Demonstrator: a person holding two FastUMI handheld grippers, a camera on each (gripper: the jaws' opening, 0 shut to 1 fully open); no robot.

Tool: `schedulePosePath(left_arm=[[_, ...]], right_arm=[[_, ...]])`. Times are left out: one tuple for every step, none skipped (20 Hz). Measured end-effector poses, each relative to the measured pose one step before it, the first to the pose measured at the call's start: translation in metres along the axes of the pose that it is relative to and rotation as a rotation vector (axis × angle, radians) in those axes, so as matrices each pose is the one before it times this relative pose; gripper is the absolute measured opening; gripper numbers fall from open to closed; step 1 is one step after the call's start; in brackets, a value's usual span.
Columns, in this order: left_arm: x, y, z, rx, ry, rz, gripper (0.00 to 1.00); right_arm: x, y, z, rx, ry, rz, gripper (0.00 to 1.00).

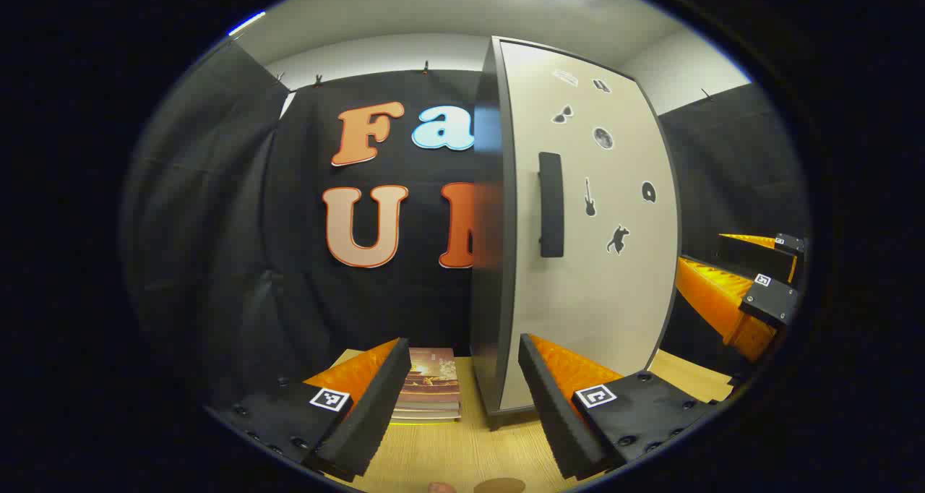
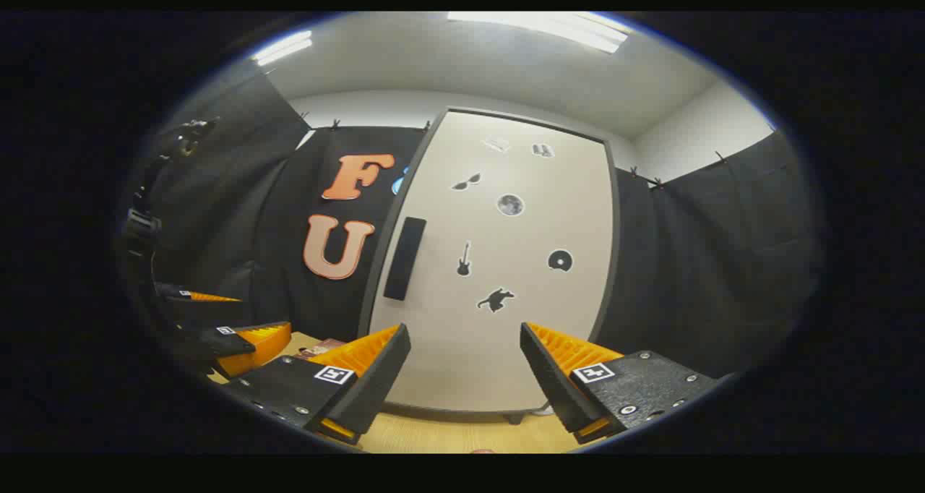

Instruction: Open the cabinet door with the right hand, grasp the bottle in the cabinet with the left hand and place it on the coaster, then close the cabinet door with the right hand.

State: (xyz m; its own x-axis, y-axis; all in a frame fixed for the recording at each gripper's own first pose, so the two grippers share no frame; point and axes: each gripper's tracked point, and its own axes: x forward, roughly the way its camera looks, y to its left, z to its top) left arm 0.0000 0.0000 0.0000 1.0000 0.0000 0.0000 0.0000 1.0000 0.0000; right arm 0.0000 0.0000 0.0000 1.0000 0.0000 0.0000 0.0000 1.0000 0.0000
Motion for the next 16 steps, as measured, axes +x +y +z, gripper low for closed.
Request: schedulePosePath(left_arm=[[-0.00187, 0.00663, 0.00381, -0.01374, -0.00827, 0.01782, 0.96], [-0.00094, 0.00330, 0.00237, -0.00291, -0.00522, 0.00756, 0.94], [-0.00048, 0.00305, 0.00037, 0.01080, -0.00302, 0.00684, 0.94], [-0.00008, 0.00422, 0.00297, 0.01370, -0.01089, 0.00682, 0.96], [-0.00073, 0.00288, 0.00498, 0.01207, -0.01092, -0.00020, 0.96], [0.00005, 0.00324, 0.00750, 0.00613, -0.02180, 0.00035, 0.96], [0.00121, 0.00048, 0.00538, 0.00653, -0.01099, -0.01074, 0.96], [0.00039, 0.00105, 0.00246, 0.00897, -0.00058, -0.00890, 0.96], [0.00329, 0.00032, 0.00182, 0.00118, -0.00061, -0.01118, 0.96], [0.00282, 0.00071, 0.00270, -0.00303, 0.00228, -0.00710, 0.96], [0.00173, 0.00291, 0.00258, -0.00314, -0.00746, -0.00363, 0.96], [0.00173, 0.00247, 0.00263, 0.00274, -0.00609, 0.00016, 0.96], [0.00213, 0.00276, 0.00235, 0.00613, -0.00900, 0.00264, 0.96], [0.00332, 0.00216, -0.00106, 0.01021, 0.00983, 0.00031, 0.96], [0.00231, 0.00049, -0.00360, 0.00528, 0.01276, -0.00394, 0.96], [0.00181, 0.00057, -0.00218, -0.00714, 0.00693, -0.00526, 0.97]], right_arm=[[0.00080, 0.00438, 0.00069, 0.00285, -0.00644, 0.01468, 0.94], [0.00296, 0.00321, 0.00067, 0.01362, -0.00368, 0.00751, 0.95], [0.00245, 0.00347, -0.00105, 0.02515, 0.00557, 0.00641, 0.94], [0.00270, 0.00351, -0.00158, 0.02732, 0.01069, 0.01084, 0.94], [0.00138, 0.00160, -0.00243, 0.02730, 0.01443, 0.00253, 0.94], [0.00284, -0.00070, -0.00128, 0.02141, 0.01112, -0.00262, 0.94], [0.00384, -0.00108, -0.00129, 0.02069, 0.00894, -0.01286, 0.94], [0.00309, -0.00174, -0.00350, 0.01502, 0.01730, -0.00925, 0.95], [0.00249, 0.00215, -0.00256, 0.01519, 0.00953, -0.00159, 0.95], [0.00179, 0.00229, -0.00117, 0.01417, 0.00905, -0.00145, 0.96], [0.00203, 0.00193, -0.00117, 0.00963, 0.00365, -0.00141, 0.95], [0.00229, 0.00104, -0.00069, 0.00265, 0.00135, -0.00367, 0.95], [0.00236, 0.00026, -0.00088, -0.00875, -0.00267, -0.00594, 0.95], [0.00295, -0.00236, -0.00117, -0.01047, 0.00396, -0.01509, 0.96], [0.00271, -0.00068, -0.00176, -0.00810, 0.00557, -0.01085, 0.94], [0.00227, 0.00227, -0.00061, -0.00154, 0.00384, -0.00237, 0.95]])
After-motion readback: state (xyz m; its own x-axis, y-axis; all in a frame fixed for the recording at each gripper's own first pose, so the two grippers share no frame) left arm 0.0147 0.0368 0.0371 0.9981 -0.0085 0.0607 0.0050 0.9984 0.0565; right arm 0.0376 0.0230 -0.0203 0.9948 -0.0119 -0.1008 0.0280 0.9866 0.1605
